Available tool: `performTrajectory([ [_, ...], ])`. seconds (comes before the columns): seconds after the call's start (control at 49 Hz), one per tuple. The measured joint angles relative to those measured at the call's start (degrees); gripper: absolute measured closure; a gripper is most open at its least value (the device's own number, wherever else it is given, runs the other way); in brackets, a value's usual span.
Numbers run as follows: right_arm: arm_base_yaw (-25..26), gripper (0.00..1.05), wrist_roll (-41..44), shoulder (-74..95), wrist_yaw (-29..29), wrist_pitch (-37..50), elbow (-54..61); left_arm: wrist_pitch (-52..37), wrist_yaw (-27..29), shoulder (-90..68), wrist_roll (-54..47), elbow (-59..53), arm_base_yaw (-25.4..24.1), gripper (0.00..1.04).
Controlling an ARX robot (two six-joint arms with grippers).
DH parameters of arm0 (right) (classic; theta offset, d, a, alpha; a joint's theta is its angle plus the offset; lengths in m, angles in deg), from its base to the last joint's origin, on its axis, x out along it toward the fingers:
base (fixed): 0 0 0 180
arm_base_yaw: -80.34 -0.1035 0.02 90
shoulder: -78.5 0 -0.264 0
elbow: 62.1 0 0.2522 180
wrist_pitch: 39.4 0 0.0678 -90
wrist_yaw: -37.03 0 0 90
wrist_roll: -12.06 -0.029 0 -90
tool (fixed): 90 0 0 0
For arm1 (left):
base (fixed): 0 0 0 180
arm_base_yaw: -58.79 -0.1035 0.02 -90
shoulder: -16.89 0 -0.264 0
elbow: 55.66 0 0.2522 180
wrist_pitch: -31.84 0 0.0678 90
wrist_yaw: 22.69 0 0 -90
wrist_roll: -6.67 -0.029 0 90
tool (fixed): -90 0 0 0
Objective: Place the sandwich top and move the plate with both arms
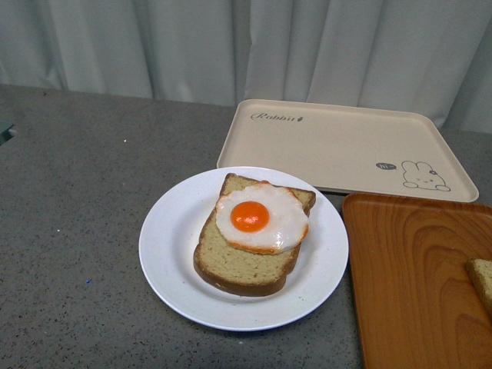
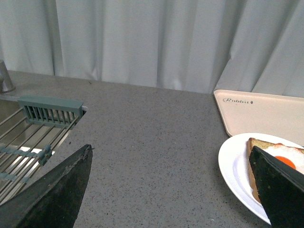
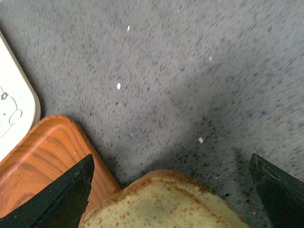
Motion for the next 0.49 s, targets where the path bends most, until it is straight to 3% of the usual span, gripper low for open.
performTrajectory([
  [0.143,-0.09,0.09,-0.77,2.86,2.84,-2.93,-1.77,0.00,0.00,0.00,0.00,0.00,0.00,0.06],
  [0.49,-0.42,0.09,-0.44,3.85,2.71,-4.37,-2.99,0.00,0.00,0.00,0.00,0.00,0.00,0.06],
])
